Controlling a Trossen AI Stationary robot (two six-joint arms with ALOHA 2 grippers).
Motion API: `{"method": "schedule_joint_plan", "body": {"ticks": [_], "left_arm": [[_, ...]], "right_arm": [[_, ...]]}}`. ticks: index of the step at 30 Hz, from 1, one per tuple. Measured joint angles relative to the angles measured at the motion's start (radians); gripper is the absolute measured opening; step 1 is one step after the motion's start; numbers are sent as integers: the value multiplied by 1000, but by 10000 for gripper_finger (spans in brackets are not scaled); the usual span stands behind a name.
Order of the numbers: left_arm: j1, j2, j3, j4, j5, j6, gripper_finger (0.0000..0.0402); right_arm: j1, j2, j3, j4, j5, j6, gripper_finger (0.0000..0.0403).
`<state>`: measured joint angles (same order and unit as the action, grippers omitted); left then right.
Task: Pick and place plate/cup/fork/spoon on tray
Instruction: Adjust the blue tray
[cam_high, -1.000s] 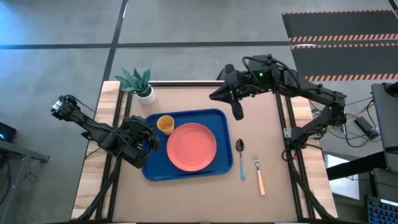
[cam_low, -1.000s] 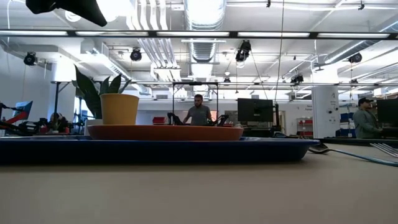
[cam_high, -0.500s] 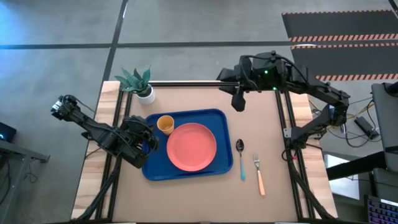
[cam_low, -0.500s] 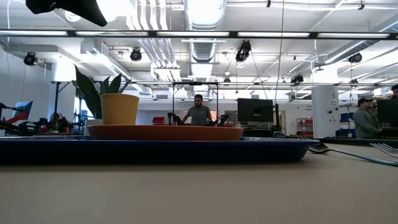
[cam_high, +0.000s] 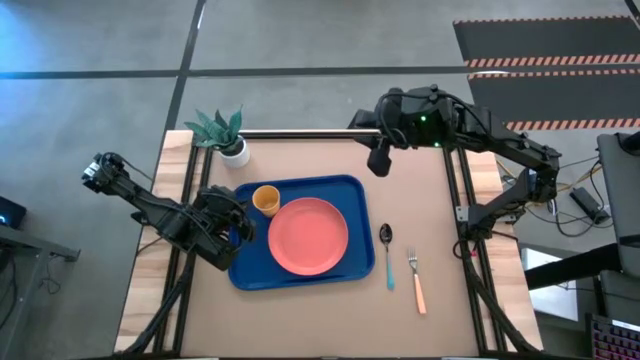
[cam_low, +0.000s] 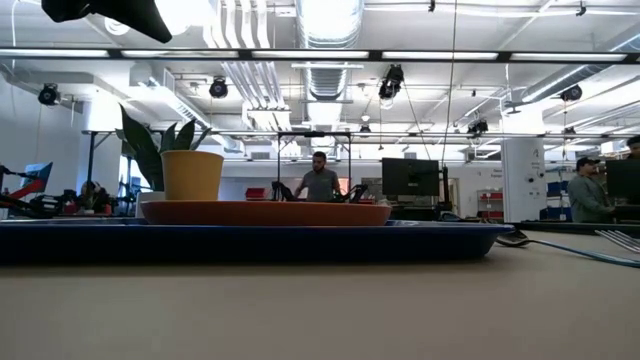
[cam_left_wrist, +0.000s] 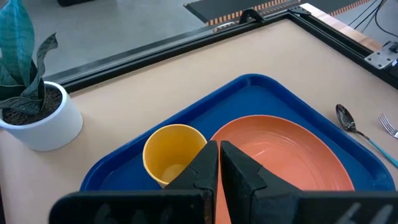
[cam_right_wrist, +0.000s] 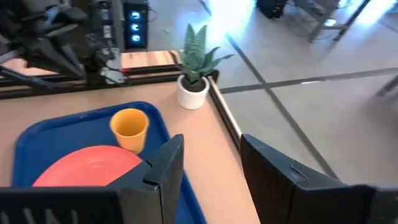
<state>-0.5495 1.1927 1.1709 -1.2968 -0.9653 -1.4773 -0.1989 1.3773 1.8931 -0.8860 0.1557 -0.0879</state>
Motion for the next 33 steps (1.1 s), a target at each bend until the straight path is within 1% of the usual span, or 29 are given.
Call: {"method": "schedule_joint_plan", "body": {"ticks": [4,17,22,33], "left_arm": [[0,0,0,-1,1,0,0],[0,0,0,-2,15,-1,0],[0,0,0,-2,15,-1,0],[0,0,0,-1,16,-4,0]], "right_arm": [[0,0,0,-3,53,-3,148],[0,0,-1,-9,54,-15,148],[1,0,-2,-5,51,6,148],[8,5,-59,-5,55,-6,148]]}}
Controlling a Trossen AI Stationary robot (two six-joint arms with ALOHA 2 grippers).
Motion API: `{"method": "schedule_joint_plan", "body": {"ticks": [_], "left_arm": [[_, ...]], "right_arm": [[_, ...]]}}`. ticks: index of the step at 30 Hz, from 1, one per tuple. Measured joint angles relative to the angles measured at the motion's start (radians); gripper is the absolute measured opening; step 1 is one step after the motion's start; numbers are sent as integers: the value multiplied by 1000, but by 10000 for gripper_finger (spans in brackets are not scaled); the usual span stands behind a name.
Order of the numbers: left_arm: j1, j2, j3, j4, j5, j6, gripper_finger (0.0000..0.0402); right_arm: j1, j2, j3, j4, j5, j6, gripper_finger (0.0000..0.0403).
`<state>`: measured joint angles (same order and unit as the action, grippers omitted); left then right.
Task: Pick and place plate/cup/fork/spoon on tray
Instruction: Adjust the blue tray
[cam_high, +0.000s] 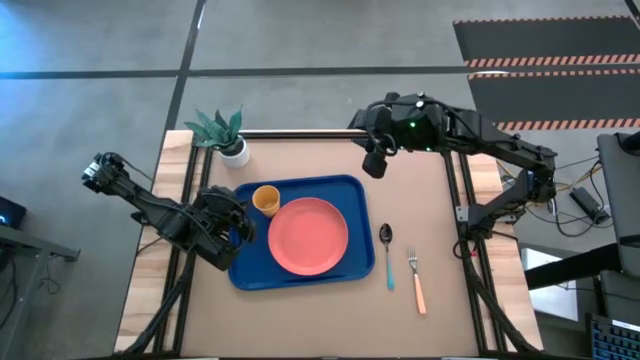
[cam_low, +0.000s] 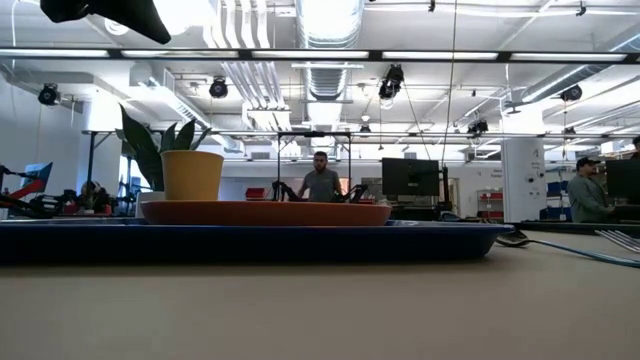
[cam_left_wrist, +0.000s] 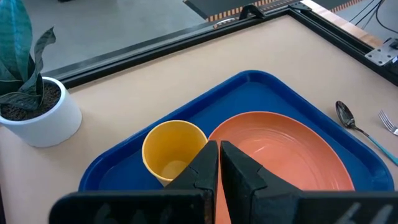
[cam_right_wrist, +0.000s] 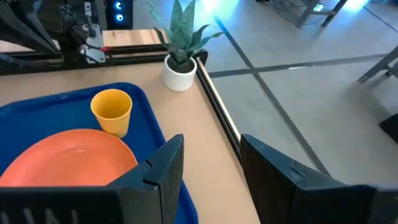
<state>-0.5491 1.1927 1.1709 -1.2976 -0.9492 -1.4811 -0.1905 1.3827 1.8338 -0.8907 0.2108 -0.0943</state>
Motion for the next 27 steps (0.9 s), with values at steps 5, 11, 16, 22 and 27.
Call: {"method": "schedule_joint_plan", "body": {"ticks": [5,11,16,22,27], "left_arm": [[0,0,0,0,0,0,0],[0,0,0,4,0,1,0],[0,-4,0,3,6,2,0],[0,-8,0,5,7,-3,0],[0,-9,0,6,7,-3,0]], "right_arm": [[5,1,-5,19,-66,42,148],[28,0,-8,94,-90,-9,148],[19,-12,37,116,-65,-62,148],[20,-65,44,6,46,-12,148],[20,-98,25,-198,112,122,148]]}}
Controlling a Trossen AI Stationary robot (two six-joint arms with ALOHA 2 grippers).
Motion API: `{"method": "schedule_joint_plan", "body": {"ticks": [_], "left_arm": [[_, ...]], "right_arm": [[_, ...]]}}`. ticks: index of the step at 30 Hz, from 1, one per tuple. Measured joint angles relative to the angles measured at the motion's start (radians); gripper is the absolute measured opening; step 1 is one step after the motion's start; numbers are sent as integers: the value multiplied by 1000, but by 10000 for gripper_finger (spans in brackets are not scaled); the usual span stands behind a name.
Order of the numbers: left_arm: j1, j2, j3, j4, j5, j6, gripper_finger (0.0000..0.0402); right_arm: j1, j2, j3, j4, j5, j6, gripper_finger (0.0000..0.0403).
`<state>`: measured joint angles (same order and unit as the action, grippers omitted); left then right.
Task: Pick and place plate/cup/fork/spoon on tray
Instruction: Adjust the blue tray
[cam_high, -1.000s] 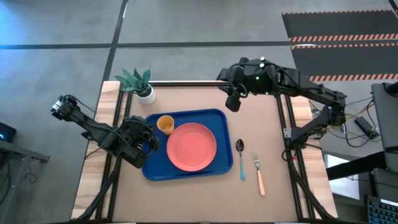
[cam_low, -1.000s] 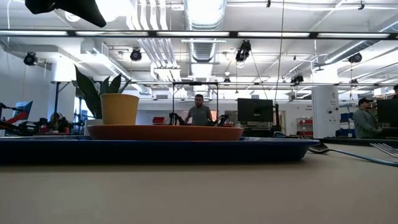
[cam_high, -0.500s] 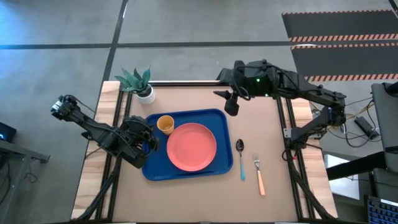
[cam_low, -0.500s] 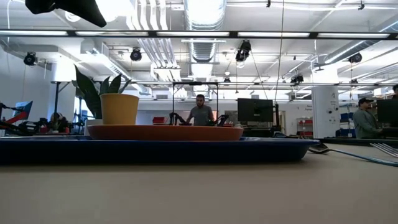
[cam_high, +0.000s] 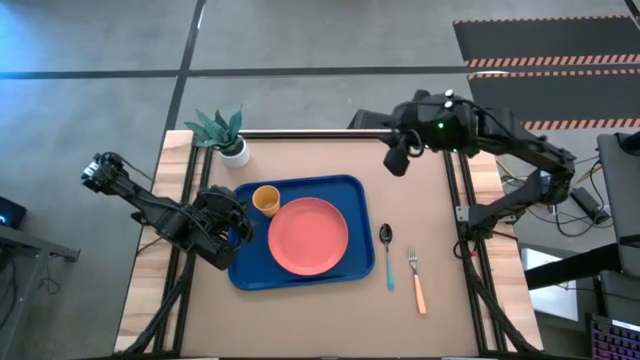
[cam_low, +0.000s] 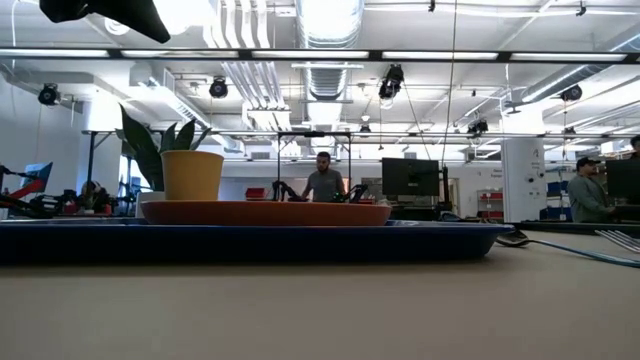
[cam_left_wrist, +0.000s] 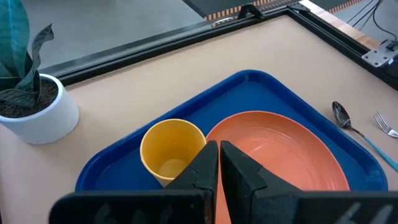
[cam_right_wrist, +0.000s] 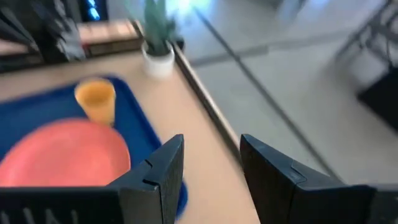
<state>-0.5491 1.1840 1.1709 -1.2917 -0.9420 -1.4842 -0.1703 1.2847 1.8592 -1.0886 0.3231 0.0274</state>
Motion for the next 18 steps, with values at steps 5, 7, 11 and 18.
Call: {"method": "schedule_joint_plan", "body": {"ticks": [5,7,11,18], "left_arm": [[0,-2,0,0,0,5,0],[0,-2,0,-1,0,5,0],[0,-3,0,-1,1,6,0],[0,-4,0,0,4,36,0]], "right_arm": [[6,-29,-62,-130,9,143,148],[11,-42,-107,-136,-16,187,148],[12,-68,-213,-136,-71,274,148],[11,-134,-417,-136,-107,441,148]]}}
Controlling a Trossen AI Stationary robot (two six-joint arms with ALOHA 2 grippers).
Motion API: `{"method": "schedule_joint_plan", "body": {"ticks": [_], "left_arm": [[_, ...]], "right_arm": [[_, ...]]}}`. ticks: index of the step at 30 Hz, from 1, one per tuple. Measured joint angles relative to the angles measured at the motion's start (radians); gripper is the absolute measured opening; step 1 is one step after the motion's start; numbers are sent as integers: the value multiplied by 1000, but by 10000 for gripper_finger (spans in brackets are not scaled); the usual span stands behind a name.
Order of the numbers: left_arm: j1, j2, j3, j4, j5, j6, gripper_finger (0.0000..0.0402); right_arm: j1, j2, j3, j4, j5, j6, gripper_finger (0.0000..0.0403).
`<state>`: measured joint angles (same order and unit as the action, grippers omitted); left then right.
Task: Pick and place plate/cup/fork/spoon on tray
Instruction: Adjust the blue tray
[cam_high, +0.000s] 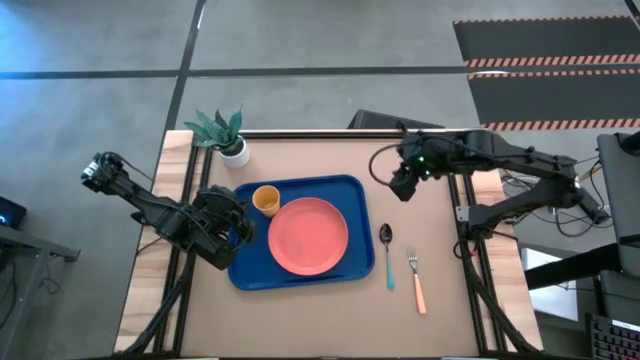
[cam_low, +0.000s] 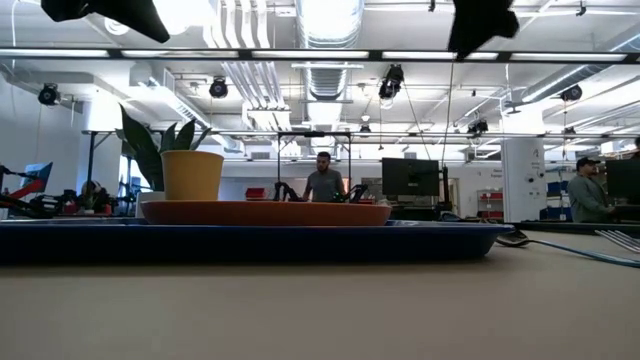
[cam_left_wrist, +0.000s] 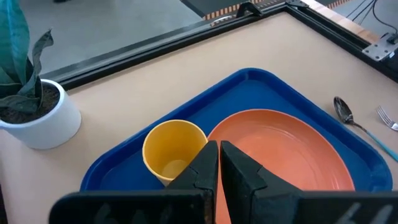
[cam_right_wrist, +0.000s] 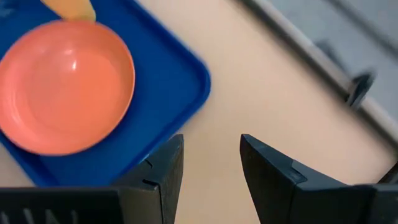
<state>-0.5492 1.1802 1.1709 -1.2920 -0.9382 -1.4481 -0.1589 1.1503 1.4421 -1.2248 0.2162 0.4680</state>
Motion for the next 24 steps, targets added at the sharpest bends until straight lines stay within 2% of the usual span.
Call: {"method": "schedule_joint_plan", "body": {"ticks": [7,13,16,20,24], "left_arm": [[0,0,0,1,49,-1,0],[0,0,0,1,66,-2,0],[0,0,0,1,67,1,0],[0,0,1,1,70,15,0],[0,0,1,1,70,15,0]], "right_arm": [[44,-43,-190,2,-43,212,148],[142,-6,-262,29,-94,319,148],[184,26,-275,86,-94,337,148],[210,71,-267,262,-87,316,148],[202,134,-230,362,-12,222,136]]}}
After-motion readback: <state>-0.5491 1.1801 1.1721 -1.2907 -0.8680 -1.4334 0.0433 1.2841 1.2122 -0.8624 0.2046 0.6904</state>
